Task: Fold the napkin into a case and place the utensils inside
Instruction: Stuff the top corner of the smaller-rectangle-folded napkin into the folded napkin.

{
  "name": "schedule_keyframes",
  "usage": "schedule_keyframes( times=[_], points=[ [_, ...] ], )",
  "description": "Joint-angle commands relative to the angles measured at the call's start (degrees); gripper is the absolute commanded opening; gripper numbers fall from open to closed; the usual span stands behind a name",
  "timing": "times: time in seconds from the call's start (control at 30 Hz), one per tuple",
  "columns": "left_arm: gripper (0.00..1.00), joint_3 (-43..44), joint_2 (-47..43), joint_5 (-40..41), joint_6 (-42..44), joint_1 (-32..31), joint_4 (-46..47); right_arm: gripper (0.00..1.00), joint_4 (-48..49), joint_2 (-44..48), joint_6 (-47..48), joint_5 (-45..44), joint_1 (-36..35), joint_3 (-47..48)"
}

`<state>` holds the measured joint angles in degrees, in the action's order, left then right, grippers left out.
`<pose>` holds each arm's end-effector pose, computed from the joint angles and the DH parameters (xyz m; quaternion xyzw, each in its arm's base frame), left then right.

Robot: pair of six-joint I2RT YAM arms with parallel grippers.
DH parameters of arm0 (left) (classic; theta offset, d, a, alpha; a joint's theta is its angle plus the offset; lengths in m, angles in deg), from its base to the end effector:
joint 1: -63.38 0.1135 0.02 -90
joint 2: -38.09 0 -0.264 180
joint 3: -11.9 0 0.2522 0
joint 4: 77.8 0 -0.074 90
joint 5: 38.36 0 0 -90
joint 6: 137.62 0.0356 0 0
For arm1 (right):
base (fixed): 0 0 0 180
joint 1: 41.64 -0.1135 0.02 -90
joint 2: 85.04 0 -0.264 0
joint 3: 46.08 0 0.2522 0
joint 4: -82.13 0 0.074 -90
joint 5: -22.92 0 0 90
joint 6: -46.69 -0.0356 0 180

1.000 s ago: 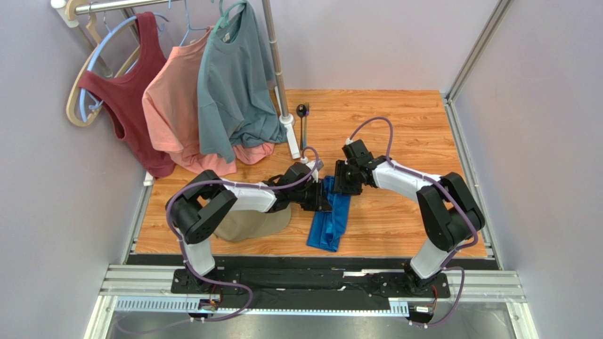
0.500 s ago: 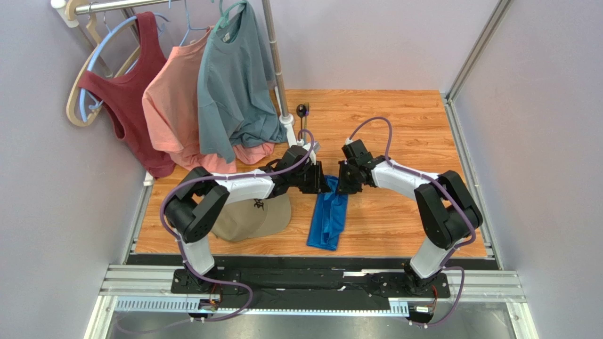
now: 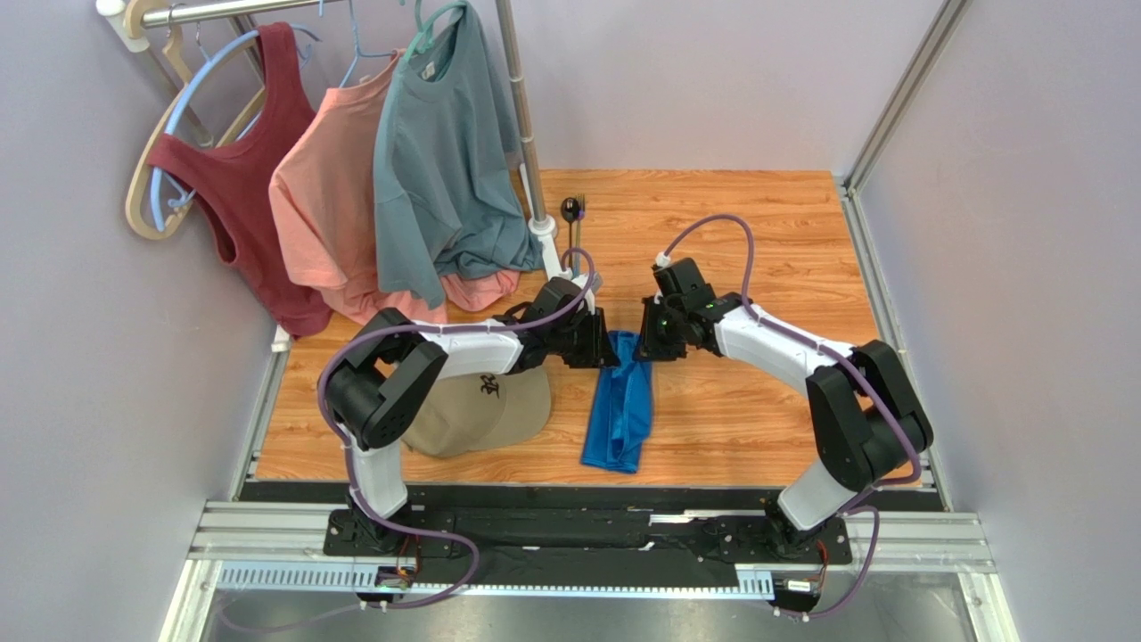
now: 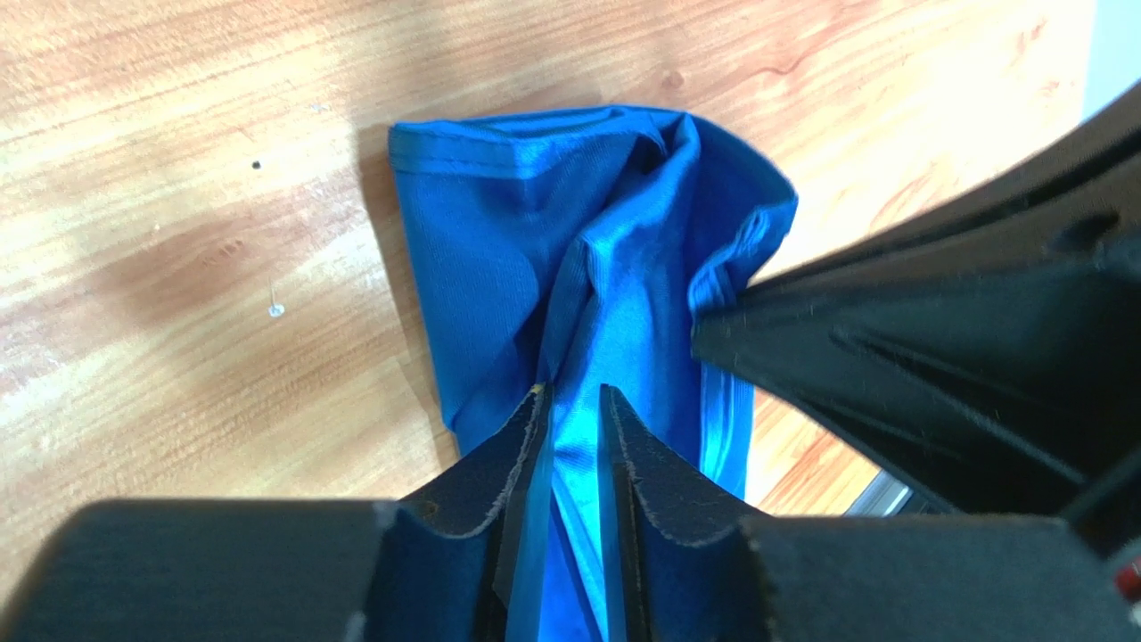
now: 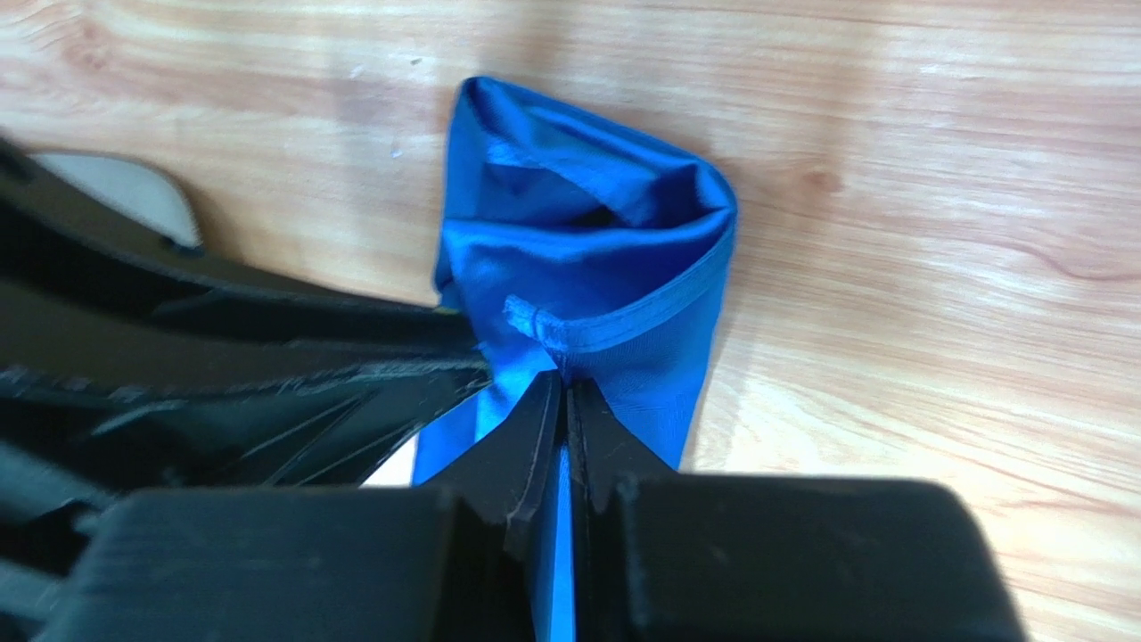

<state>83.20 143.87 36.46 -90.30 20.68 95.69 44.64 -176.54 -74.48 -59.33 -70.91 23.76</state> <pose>0.2740 -0.2656 0.1537 0.0549 0.9019 -0.3671 0.2207 0.2745 0.1593 0.1905 -0.0020 0.9619 0.1899 0.1965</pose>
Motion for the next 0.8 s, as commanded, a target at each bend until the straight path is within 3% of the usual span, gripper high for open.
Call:
schedule_keyframes(
  times=[0.0, 0.23, 0.5, 0.63, 0.77],
  points=[
    [0.24, -0.32, 1.45, -1.17, 0.23, 0.25, 3.56, 0.04, 2.63, -0.43, 0.16, 4.73, -0.25, 1.05],
    [0.11, -1.38, 2.94, -0.64, 0.22, 0.33, 5.67, 0.01, 5.62, -3.33, -0.81, 7.19, -0.34, 1.67],
    [0.08, -2.78, 2.86, -0.47, 0.49, 0.33, 7.25, 0.04, 9.39, -5.53, -1.17, 10.71, -0.34, 1.14],
    [0.08, -3.31, 1.81, -0.82, 0.75, 0.33, 7.78, 0.05, 10.27, -6.23, -0.73, 10.97, -0.25, 0.62],
    [0.18, -5.06, -1.35, -0.73, 0.93, 0.6, 7.79, 0.07, 11.33, -7.02, -0.46, 11.67, -0.08, 0.0]
  ],
)
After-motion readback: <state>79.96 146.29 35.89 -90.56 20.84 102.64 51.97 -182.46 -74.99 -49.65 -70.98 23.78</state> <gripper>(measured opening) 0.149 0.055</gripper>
